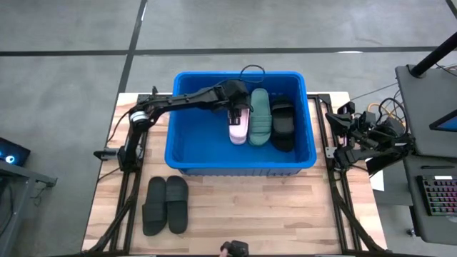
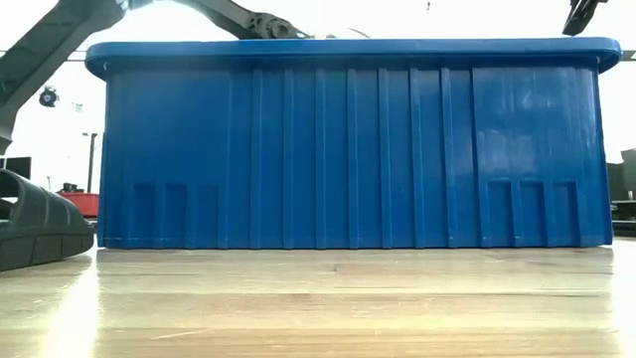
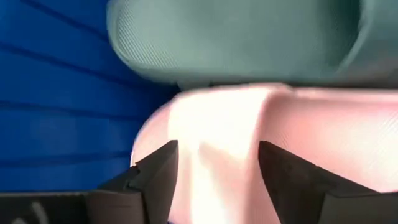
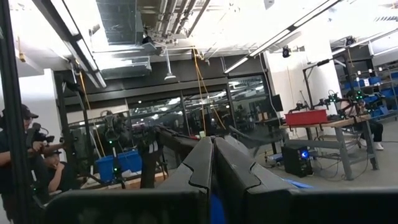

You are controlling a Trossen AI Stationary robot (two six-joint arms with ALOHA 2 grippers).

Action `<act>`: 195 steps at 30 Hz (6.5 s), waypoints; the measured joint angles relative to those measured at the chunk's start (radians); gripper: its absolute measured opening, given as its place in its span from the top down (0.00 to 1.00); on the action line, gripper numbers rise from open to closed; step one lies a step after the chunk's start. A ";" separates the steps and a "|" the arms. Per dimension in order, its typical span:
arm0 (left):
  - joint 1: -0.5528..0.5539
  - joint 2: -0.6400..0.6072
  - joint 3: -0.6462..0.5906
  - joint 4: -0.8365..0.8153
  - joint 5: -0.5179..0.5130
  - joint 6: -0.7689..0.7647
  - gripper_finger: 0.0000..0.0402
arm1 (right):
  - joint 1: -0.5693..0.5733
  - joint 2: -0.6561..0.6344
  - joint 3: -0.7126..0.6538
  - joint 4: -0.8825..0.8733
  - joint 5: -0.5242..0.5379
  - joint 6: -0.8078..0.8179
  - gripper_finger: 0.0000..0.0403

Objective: Pick and place slides into bin
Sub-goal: Put the pink slide into the bin, then put the black slide into the bin

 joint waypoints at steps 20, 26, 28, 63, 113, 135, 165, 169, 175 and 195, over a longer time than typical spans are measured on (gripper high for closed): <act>0.000 -0.091 0.000 -0.078 0.089 0.004 0.44 | 0.000 0.000 0.001 0.000 0.000 -0.001 0.98; -0.006 -0.199 0.002 -0.044 0.147 0.001 0.44 | 0.000 0.000 0.001 -0.001 0.000 0.009 0.98; -0.013 -0.240 0.000 -0.042 0.165 0.001 0.44 | 0.000 0.000 0.001 0.000 0.000 0.010 0.98; -0.225 -0.625 -0.007 -0.404 0.913 -1.054 0.44 | 0.000 0.013 0.000 -0.144 -0.005 0.097 0.98; -1.153 -0.234 -0.145 -0.992 -0.004 -1.526 0.44 | 0.000 0.013 0.000 -0.211 -0.008 0.123 0.98; -1.283 -0.226 -0.457 -0.802 -0.112 -1.806 0.44 | 0.000 0.013 0.000 -0.219 -0.010 0.123 0.98; -1.254 -0.240 -0.587 -0.670 -0.127 -1.879 0.46 | 0.000 0.013 0.000 -0.216 -0.010 0.123 0.98; -1.254 -0.240 -0.573 -0.673 -0.138 -1.882 0.54 | 0.000 0.013 0.000 -0.216 -0.010 0.123 0.98; -1.254 -0.240 -0.535 -0.671 -0.137 -1.876 0.71 | 0.000 0.013 0.000 -0.216 -0.010 0.123 0.98; -1.228 -0.244 -0.233 -0.769 -0.094 -1.525 1.00 | 0.000 0.013 0.000 -0.211 -0.010 0.115 0.98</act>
